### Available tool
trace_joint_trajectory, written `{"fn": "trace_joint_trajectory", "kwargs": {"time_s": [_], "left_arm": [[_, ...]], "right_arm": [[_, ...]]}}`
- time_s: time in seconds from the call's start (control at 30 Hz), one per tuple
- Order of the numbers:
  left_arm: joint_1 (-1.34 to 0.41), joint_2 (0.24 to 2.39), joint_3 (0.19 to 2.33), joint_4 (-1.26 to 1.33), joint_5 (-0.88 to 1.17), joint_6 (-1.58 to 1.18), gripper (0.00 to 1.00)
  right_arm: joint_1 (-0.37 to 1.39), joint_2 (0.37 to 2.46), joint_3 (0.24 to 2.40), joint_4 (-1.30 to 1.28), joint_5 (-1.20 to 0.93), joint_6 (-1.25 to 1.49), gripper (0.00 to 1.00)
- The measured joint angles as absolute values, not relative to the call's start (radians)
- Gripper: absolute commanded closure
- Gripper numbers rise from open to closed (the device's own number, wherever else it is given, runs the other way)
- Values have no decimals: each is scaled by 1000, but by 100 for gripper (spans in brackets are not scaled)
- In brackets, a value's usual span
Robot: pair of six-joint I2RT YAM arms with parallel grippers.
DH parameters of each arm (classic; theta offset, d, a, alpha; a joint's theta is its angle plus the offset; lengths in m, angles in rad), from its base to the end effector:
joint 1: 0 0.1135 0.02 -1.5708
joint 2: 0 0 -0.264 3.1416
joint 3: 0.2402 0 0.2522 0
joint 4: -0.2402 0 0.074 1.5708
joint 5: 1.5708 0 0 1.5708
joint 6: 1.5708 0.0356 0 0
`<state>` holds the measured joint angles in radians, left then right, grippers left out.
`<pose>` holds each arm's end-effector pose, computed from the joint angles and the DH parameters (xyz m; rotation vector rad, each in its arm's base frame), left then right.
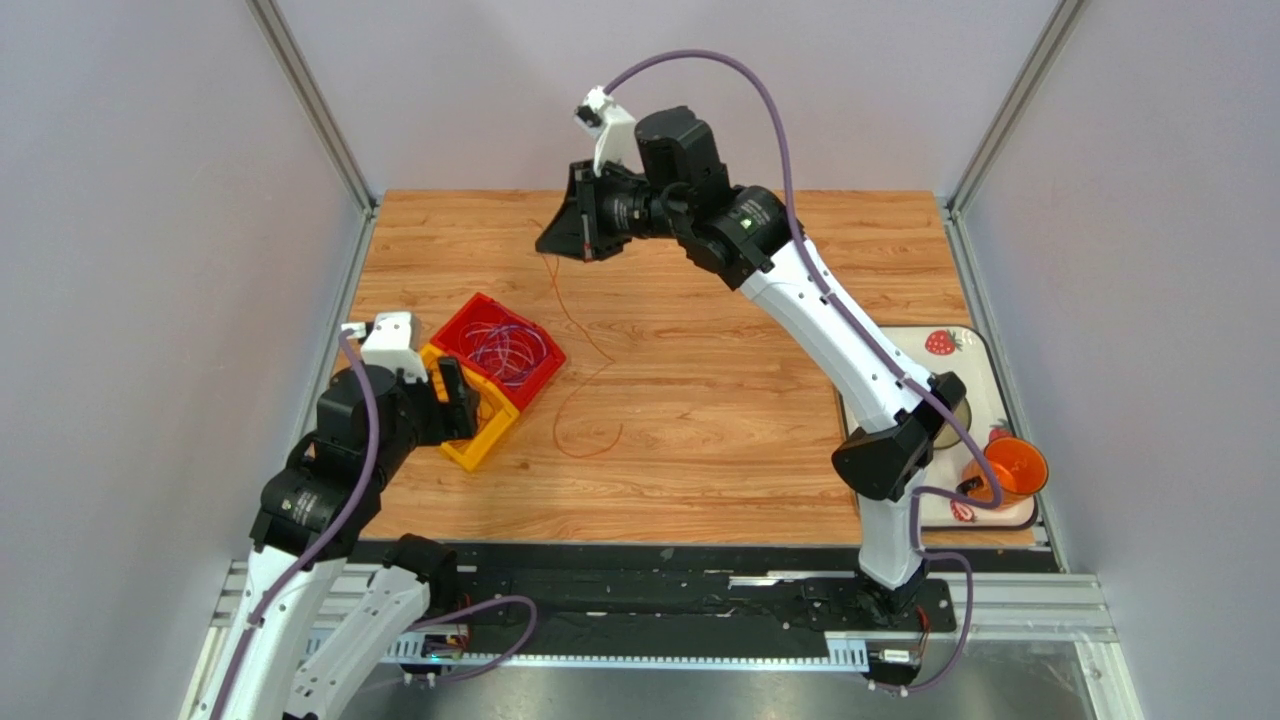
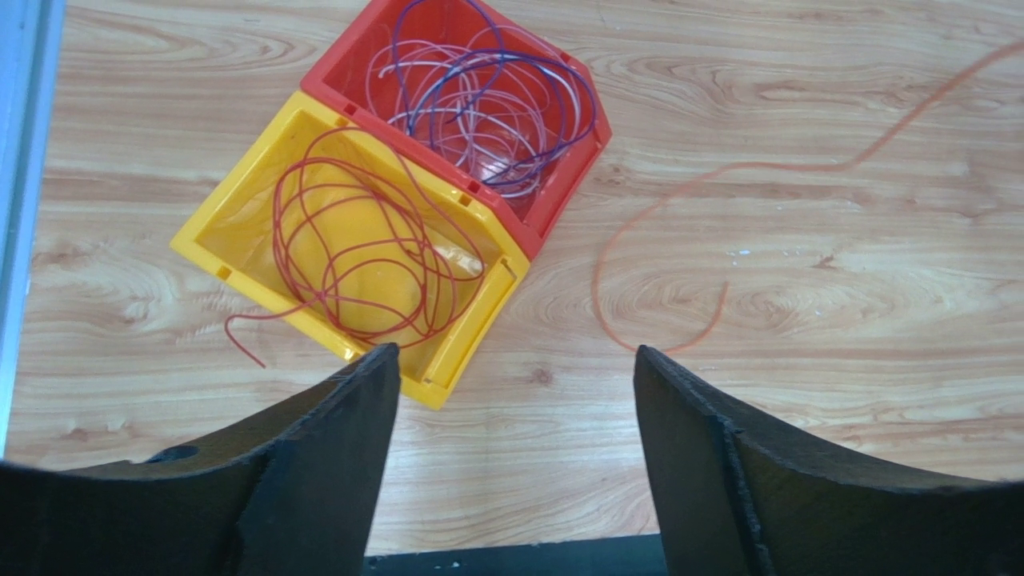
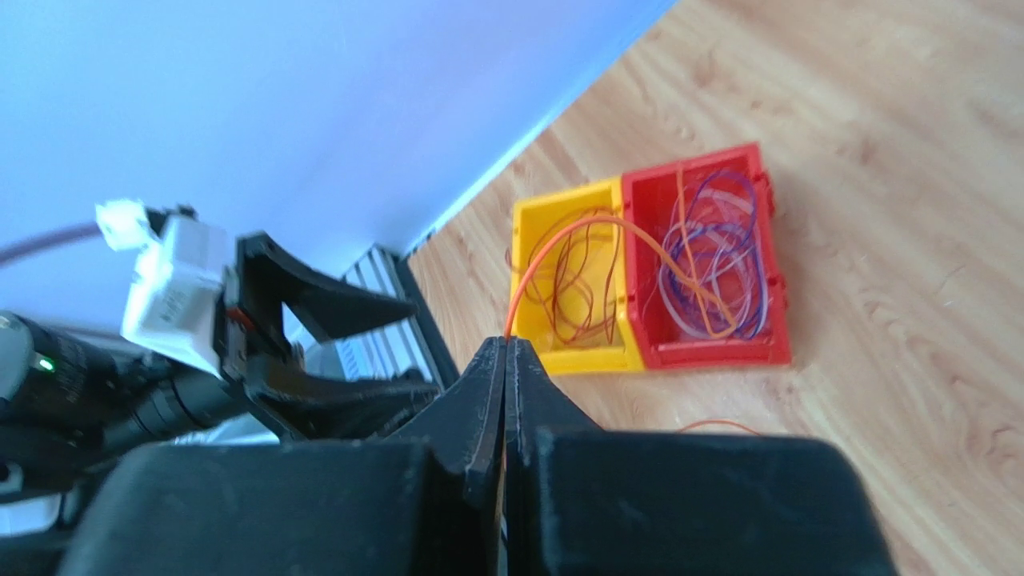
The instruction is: Untangle the cables
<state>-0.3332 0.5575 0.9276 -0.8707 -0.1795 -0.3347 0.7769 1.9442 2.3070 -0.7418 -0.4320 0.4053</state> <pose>0.0950 -0.0261 0.3454 -0.1118 2.0673 -0.2259 0.2911 0.3070 0.4630 -0.6909 1.9943 1.1693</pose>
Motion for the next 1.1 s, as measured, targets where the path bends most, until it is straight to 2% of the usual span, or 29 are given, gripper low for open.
{"fn": "trace_joint_trajectory", "kwargs": {"time_s": [0.1, 0.23, 0.37, 0.57, 0.83, 1.0, 1.1], "left_arm": [[-333, 556, 928, -871, -150, -336, 17], [-333, 550, 913, -841, -63, -376, 23], [-352, 568, 852, -794, -2, -438, 24], [-468, 686, 793, -739, -3, -495, 26], [-622, 892, 793, -664, -104, -550, 31], [-641, 921, 794, -664, -162, -565, 30], [-641, 886, 817, -719, -195, -563, 27]], "right_arm": [[774, 1932, 2331, -731, -371, 428, 100], [762, 1895, 2212, -725, -257, 459, 100], [744, 1844, 1963, -744, -131, 467, 100], [733, 1744, 1621, -786, -8, 467, 100], [734, 1666, 1444, -727, -87, 480, 100], [753, 1800, 1444, -623, -260, 501, 100], [801, 1918, 1497, -616, -295, 481, 100]]}}
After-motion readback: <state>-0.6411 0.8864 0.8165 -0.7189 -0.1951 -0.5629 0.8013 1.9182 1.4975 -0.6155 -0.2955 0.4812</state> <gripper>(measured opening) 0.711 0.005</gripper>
